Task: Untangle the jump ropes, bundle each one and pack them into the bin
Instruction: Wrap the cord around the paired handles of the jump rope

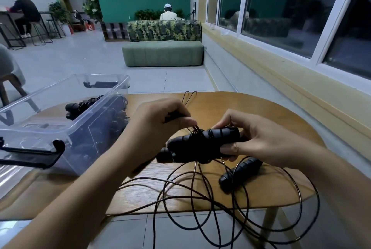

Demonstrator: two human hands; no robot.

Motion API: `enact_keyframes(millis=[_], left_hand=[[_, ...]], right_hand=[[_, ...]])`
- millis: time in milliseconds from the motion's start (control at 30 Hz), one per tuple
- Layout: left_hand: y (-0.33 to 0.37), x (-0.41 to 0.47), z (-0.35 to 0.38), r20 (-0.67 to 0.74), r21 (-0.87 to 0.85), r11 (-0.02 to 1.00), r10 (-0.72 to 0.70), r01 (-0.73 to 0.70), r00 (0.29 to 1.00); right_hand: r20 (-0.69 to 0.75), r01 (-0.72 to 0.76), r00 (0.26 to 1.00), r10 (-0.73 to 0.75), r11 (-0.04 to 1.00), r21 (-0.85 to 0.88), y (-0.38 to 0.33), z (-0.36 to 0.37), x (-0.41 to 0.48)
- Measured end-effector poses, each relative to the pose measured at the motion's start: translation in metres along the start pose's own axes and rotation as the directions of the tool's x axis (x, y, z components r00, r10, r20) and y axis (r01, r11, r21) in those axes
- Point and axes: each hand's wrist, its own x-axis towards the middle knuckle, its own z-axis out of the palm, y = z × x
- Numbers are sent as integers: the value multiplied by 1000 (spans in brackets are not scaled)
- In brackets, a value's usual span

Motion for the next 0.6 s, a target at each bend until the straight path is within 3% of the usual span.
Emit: enact_keyframes(millis=[167,233,367,467,533,600], left_hand=[[-15,1,-5,78,-238,965,-94,110,993],[-12,1,-7,88,-369,924,-68,96,994],[-21,-3,12,210,-470,837,-202,280,957],[-49,-16,40,287,-498,714,-399,491,871],[-35,-18,52,245,-552,653,-466,518,850],[-7,-15,58,235,-567,670,-427,479,873]], right_hand=[[130,23,991,-42,989,148,-19,2,-8],[162,34,984,-75,969,243,-23,1,-10],[181,64,973,-141,924,376,-27,2,-10],[68,123,980,-185,845,520,-28,4,-9],[-38,188,978,-205,783,593,-28,5,-7],[-142,227,974,-178,774,591,-28,7,-5]])
